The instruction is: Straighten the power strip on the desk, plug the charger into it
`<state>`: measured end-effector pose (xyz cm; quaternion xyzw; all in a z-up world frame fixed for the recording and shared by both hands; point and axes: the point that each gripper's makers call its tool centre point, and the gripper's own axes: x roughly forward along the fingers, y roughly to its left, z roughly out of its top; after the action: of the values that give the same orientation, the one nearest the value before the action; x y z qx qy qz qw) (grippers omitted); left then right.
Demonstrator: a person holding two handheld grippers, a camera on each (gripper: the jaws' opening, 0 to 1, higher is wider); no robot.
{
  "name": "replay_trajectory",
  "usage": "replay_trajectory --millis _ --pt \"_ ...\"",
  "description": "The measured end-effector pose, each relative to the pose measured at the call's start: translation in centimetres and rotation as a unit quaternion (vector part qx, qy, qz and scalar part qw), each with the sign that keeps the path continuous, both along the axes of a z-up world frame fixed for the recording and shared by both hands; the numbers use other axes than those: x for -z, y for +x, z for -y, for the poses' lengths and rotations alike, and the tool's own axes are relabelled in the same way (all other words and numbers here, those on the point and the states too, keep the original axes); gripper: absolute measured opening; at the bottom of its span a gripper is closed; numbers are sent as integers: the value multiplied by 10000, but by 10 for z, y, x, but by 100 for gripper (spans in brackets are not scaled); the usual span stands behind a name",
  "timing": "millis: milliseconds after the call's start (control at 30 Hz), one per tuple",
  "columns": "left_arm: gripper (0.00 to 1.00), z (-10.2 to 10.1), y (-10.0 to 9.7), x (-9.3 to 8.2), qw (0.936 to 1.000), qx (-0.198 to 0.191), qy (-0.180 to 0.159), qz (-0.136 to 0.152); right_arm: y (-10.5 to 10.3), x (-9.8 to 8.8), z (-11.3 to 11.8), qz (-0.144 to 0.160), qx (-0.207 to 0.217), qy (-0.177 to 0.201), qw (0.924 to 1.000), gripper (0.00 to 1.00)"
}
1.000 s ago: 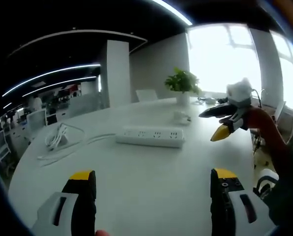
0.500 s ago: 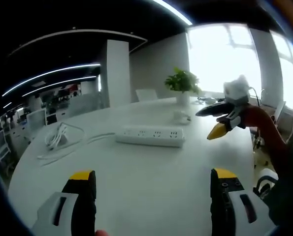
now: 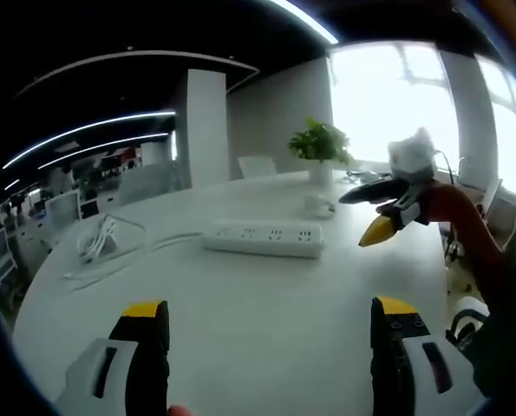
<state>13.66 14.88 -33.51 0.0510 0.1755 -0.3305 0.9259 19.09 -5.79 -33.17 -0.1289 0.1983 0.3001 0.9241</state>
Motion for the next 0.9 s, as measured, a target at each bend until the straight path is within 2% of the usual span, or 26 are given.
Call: replay_trajectory --millis 367,900 --pt "100 2 0 1 10000 34 16 -4 9 -7 -6 78 -50 -23 10000 100" --pt "100 4 1 2 10000 58 17 -21 15 -1 -15 -72 -188 18 9998 100"
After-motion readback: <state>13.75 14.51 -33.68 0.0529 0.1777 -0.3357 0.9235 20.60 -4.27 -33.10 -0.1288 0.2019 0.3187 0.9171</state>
